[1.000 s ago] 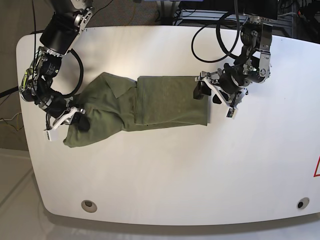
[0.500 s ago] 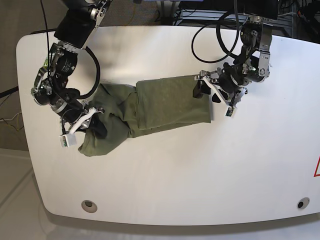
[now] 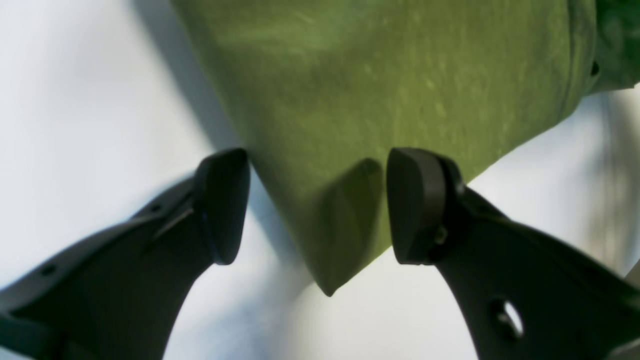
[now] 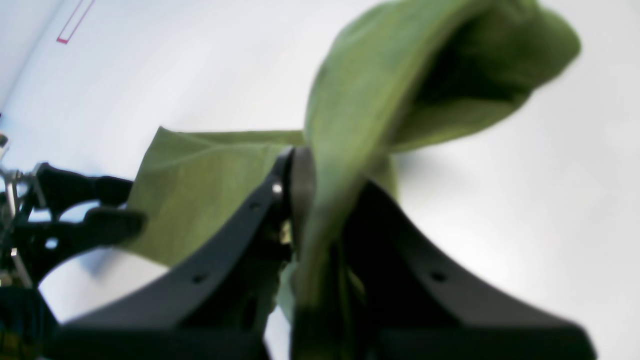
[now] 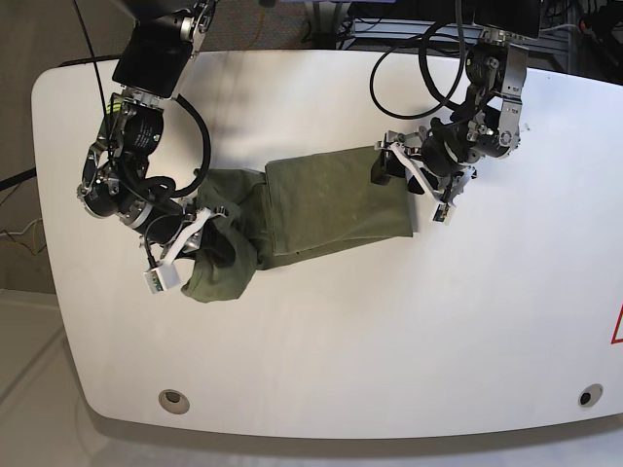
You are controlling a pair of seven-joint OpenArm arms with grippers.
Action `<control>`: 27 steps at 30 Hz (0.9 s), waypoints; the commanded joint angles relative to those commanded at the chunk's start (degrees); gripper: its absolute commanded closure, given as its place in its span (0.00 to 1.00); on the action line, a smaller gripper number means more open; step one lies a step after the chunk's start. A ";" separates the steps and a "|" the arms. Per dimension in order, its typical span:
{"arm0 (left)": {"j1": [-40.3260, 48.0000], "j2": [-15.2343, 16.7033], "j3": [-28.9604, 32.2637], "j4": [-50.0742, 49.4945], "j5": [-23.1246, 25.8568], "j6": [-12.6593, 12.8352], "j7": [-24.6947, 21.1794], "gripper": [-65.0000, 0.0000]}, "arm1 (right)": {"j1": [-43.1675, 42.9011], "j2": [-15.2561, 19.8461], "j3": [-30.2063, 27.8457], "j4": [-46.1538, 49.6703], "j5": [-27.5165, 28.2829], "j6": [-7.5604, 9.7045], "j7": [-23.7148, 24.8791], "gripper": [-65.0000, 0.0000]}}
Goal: Fold the T-shirt properly
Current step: 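Fold the held end with the right gripper over onto the folded stack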
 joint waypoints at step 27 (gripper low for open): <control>0.89 0.07 -0.18 0.69 0.42 0.47 0.63 0.38 | -1.36 -4.54 -21.73 -1.84 -1.08 0.00 7.35 0.83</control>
